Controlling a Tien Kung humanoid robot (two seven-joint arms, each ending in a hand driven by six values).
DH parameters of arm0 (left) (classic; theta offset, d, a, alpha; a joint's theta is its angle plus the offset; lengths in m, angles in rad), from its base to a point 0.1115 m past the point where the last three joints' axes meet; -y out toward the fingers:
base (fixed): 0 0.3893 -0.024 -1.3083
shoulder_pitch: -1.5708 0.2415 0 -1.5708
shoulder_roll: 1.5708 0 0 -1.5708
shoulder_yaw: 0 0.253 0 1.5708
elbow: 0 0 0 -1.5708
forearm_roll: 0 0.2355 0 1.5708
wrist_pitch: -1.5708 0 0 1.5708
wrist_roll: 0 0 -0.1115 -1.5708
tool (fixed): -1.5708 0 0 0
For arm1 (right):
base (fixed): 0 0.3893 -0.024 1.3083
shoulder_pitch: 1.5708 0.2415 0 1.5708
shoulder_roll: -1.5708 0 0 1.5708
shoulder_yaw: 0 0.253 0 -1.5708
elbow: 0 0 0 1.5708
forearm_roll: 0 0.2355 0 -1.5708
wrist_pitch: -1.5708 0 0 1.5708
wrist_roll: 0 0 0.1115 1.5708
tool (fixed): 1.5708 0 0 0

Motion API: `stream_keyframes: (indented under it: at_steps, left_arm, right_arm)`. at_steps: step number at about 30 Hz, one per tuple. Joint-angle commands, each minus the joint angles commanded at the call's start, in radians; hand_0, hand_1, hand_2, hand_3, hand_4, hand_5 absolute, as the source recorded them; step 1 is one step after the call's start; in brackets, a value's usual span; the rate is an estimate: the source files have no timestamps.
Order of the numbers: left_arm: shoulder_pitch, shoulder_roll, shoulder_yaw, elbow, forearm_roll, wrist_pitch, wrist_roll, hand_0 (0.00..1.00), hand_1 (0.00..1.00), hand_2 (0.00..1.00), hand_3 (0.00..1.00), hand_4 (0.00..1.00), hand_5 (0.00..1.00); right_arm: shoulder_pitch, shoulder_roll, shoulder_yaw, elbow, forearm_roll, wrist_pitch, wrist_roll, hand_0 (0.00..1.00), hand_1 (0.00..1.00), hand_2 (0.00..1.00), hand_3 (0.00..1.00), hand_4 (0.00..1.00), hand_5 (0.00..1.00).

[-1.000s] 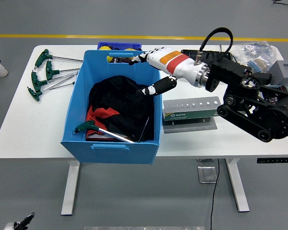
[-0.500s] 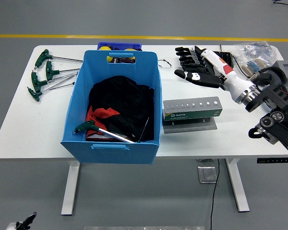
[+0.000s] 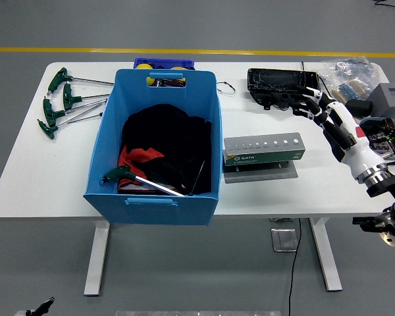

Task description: Lift tool from toolbox,place it in box,lift tool from toolbox,place it in box

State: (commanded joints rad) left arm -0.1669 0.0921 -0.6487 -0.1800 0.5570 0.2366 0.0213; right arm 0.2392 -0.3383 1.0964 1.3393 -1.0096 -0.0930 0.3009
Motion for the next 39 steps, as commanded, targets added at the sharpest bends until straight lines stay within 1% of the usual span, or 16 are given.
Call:
stream_keyframes:
  at_steps: [2,4,7,9,11,14,17,20,22,25,26,28,32,39]
  left_arm:
    - [0.0,-0.001,0.008,0.0,-0.006,-0.001,0.0,0.783,0.834,0.798,0.727,0.734,0.67]
    - [0.001,-0.002,0.013,0.0,-0.011,-0.002,0.0,0.783,0.834,0.798,0.727,0.734,0.67]
    - [0.002,-0.002,0.03,0.0,-0.022,-0.005,0.0,0.78,0.832,0.797,0.725,0.733,0.668]
    - [0.003,-0.003,0.038,0.0,-0.028,-0.008,0.0,0.78,0.832,0.797,0.725,0.733,0.668]
    - [0.003,-0.004,0.052,0.0,-0.039,-0.01,-0.001,0.78,0.832,0.797,0.725,0.733,0.668]
    - [0.005,-0.004,0.06,0.0,-0.042,-0.013,0.0,0.78,0.831,0.796,0.724,0.733,0.669]
    - [0.008,-0.005,0.053,0.0,-0.03,-0.014,0.003,0.78,0.831,0.796,0.724,0.733,0.669]
    - [0.012,-0.005,0.052,0.0,-0.023,-0.017,0.005,0.777,0.831,0.797,0.72,0.731,0.667]
    - [0.013,-0.004,0.059,0.0,-0.027,-0.019,0.004,0.777,0.831,0.797,0.72,0.731,0.667]
    - [0.012,-0.003,0.068,0.0,-0.033,-0.02,0.001,0.778,0.829,0.797,0.72,0.73,0.667]
    - [0.011,-0.003,0.07,0.0,-0.036,-0.02,0.0,0.778,0.829,0.797,0.72,0.73,0.667]
    - [0.011,-0.003,0.071,0.0,-0.039,-0.019,-0.001,0.778,0.829,0.797,0.72,0.73,0.667]
    - [0.009,-0.003,0.08,0.0,-0.052,-0.017,-0.003,0.776,0.828,0.794,0.72,0.727,0.664]
    - [0.007,-0.003,0.08,0.0,-0.055,-0.018,-0.003,0.775,0.826,0.794,0.721,0.727,0.663]
  right_arm:
    - [-0.037,0.03,0.056,-0.008,-0.021,0.0,0.001,0.813,0.783,0.827,0.861,0.998,0.885]
    - [-0.07,0.073,0.123,-0.023,-0.057,-0.001,0.0,0.813,0.783,0.827,0.861,0.998,0.885]
    - [-0.098,0.119,0.199,-0.043,-0.099,0.001,-0.003,0.814,0.785,0.83,0.862,0.998,0.893]
    - [-0.108,0.141,0.246,-0.055,-0.123,0.004,-0.008,0.814,0.785,0.83,0.862,0.998,0.893]
    - [-0.115,0.153,0.283,-0.062,-0.129,0.008,-0.011,0.814,0.785,0.83,0.862,0.998,0.893]
    - [-0.121,0.154,0.312,-0.065,-0.135,0.009,-0.012,0.816,0.789,0.827,0.857,0.998,0.898]
    - [-0.124,0.149,0.322,-0.065,-0.142,0.01,-0.013,0.816,0.789,0.827,0.857,0.998,0.898]
    - [-0.126,0.155,0.331,-0.065,-0.145,0.015,-0.022,0.817,0.788,0.827,0.861,0.998,0.903]
    - [-0.125,0.161,0.341,-0.062,-0.154,0.022,-0.056,0.817,0.788,0.827,0.861,0.998,0.903]
    - [-0.118,0.167,0.365,-0.055,-0.185,0.068,-0.135,0.805,0.776,0.814,0.851,0.998,0.913]
    - [-0.118,0.166,0.37,-0.045,-0.181,0.076,-0.153,0.805,0.776,0.814,0.851,0.998,0.913]
    - [-0.117,0.167,0.378,-0.033,-0.167,0.079,-0.164,0.805,0.776,0.814,0.851,0.998,0.913]
    - [-0.113,0.165,0.404,0.01,-0.112,0.068,-0.191,0.803,0.771,0.81,0.842,0.998,0.92]
    - [-0.131,0.153,0.426,0.099,0.012,0.068,-0.223,0.791,0.763,0.805,0.839,0.998,0.93]
